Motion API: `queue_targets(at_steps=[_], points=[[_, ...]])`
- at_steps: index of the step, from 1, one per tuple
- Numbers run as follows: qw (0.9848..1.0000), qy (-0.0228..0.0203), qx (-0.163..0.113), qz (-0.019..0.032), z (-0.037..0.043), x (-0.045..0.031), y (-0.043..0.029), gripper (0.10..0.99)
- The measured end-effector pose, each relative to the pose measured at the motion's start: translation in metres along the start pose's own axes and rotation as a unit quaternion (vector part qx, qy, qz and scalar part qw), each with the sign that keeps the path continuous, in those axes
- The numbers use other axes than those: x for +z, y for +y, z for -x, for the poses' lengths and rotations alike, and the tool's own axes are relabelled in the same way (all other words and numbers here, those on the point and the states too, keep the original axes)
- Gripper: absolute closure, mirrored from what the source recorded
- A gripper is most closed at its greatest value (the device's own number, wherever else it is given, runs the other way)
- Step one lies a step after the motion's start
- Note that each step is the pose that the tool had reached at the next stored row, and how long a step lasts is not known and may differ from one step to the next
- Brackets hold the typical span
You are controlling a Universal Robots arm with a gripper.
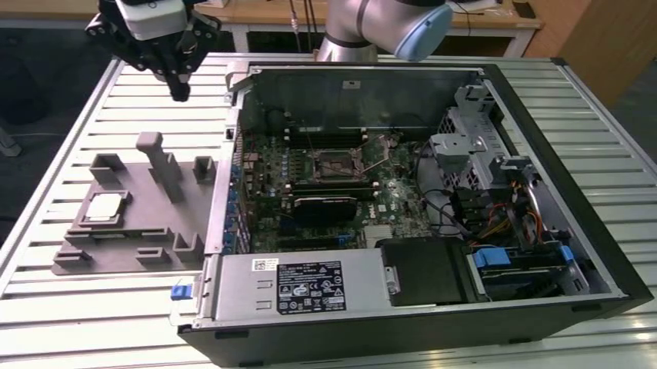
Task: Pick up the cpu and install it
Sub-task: 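Reach for the cpu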
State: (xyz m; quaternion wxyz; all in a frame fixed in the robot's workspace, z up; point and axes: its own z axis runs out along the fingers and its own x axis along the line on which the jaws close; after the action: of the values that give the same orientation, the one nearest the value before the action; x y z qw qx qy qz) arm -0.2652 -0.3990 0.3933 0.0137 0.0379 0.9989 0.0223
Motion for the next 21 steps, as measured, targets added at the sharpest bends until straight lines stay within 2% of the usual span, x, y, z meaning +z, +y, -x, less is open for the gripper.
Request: queue_targets(at_steps=[10,21], points=[[1.0,0.0,0.0,0.0003,-0.0185,-0.0005,-0.0014,0.98],[1.0,0.0001,0.0,0.0004,-0.0336,-0.001,-0.0025,0.98]])
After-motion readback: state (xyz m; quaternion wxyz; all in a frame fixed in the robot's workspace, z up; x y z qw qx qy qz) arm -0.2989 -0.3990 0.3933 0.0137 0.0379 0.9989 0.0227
